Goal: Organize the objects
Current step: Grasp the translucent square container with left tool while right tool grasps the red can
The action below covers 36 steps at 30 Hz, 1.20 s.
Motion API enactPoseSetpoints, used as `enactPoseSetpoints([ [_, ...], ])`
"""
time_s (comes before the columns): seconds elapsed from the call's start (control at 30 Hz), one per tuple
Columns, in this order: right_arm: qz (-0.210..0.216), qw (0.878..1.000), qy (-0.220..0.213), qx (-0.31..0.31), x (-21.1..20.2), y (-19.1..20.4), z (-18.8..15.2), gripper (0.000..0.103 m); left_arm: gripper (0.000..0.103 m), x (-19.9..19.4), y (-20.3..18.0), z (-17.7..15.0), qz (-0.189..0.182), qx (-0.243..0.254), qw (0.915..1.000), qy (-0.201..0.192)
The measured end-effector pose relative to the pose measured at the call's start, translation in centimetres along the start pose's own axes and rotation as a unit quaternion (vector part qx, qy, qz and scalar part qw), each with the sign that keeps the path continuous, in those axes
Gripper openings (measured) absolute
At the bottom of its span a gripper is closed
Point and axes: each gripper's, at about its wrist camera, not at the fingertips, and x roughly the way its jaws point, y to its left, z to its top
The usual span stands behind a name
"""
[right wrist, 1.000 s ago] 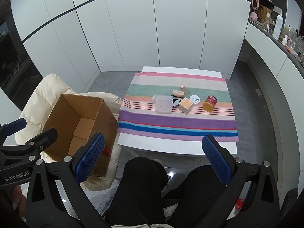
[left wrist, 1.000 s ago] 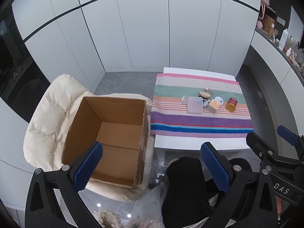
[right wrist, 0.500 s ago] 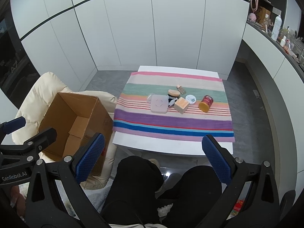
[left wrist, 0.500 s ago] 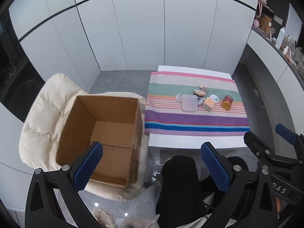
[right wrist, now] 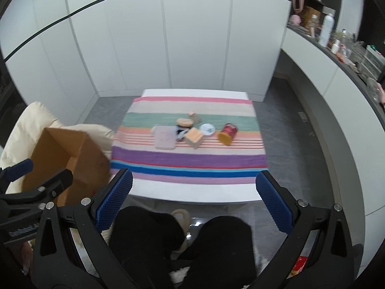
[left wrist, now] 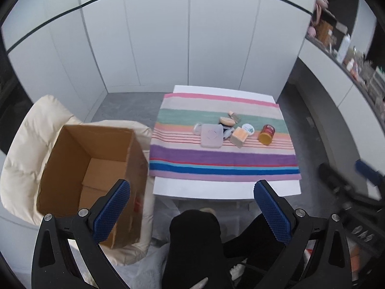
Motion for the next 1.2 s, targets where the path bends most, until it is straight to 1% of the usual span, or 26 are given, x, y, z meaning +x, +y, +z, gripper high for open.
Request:
enactPoseSetpoints([
  [0.1, -0.021, 1.0, -0.013, 0.015, 0.5, -2.6, 0.1, 0.103, 0.102, 1.6, -2.3, 0.2, 0.014, 0.024, 0.9996, -0.002],
  [0.2, -0.042, 0.998, -0.047, 0.021, 1.1, -5.0, 0.1, 0.103, 0.102, 2.9, -4.0, 0.6, 0.003, 0.025, 0.9996, -0.011],
  [0.23, -0.042, 0.998, -0.052, 0.02, 1.2, -5.5, 0.1, 0.103, 0.102, 3.4, -4.5, 0.8, 0.0, 0.026, 0.9996, -0.012],
  [0.3, -0.029, 0.998, -0.059, 0.018, 1.8, -6.6, 0.2, 0.103, 0.102, 4.4, -5.4, 1.3, -0.009, 0.026, 0.9995, -0.016],
  [0.4, -0.007, 0.998, -0.06, 0.025, 3.2, -8.2, 0.3, 0.103, 0.103, 6.3, -6.3, 2.0, -0.036, 0.019, 0.9991, -0.009],
  [0.47, -0.005, 0.998, -0.062, 0.027, 4.3, -9.1, 0.4, 0.103, 0.103, 8.0, -6.7, 2.5, -0.07, 0.006, 0.9975, 0.009],
  [0.53, -0.002, 0.998, -0.06, 0.028, 5.5, -9.7, 0.5, 0.103, 0.103, 9.8, -7.1, 2.8, -0.088, -0.002, 0.9957, 0.031],
  [0.6, 0.009, 0.998, -0.055, 0.027, 6.9, -10.1, 0.6, 0.103, 0.103, 11.3, -7.5, 2.9, -0.083, 0.001, 0.9957, 0.041],
  [0.67, 0.013, 0.999, -0.047, 0.024, 8.4, -10.4, 0.8, 0.103, 0.103, 12.9, -8.0, 3.0, -0.069, 0.011, 0.9965, 0.046],
  [0.77, 0.001, 0.999, -0.042, 0.013, 10.6, -10.2, 1.0, 0.103, 0.103, 15.2, -8.2, 3.2, -0.059, 0.015, 0.9969, 0.049],
  [0.9, -0.008, 0.999, -0.034, 0.005, 14.1, -10.4, 1.4, 0.103, 0.103, 18.9, -7.8, 4.2, -0.064, 0.002, 0.9962, 0.06],
  [1.0, -0.002, 1.0, -0.018, 0.015, 17.5, -11.0, 1.7, 0.103, 0.103, 22.0, -7.7, 5.1, -0.053, -0.001, 0.9965, 0.065],
  [1.07, -0.001, 1.0, 0.001, 0.02, 20.2, -11.5, 1.9, 0.103, 0.103, 24.2, -7.8, 6.0, -0.048, 0.001, 0.9971, 0.06],
  [1.13, -0.005, 0.999, 0.02, 0.026, 23.2, -12.0, 2.0, 0.103, 0.103, 26.3, -7.8, 6.6, -0.028, 0.003, 0.9984, 0.048],
  [1.2, -0.008, 0.999, 0.036, 0.036, 25.6, -12.6, 2.0, 0.103, 0.103, 28.6, -7.7, 7.2, -0.015, -0.002, 0.9986, 0.05],
])
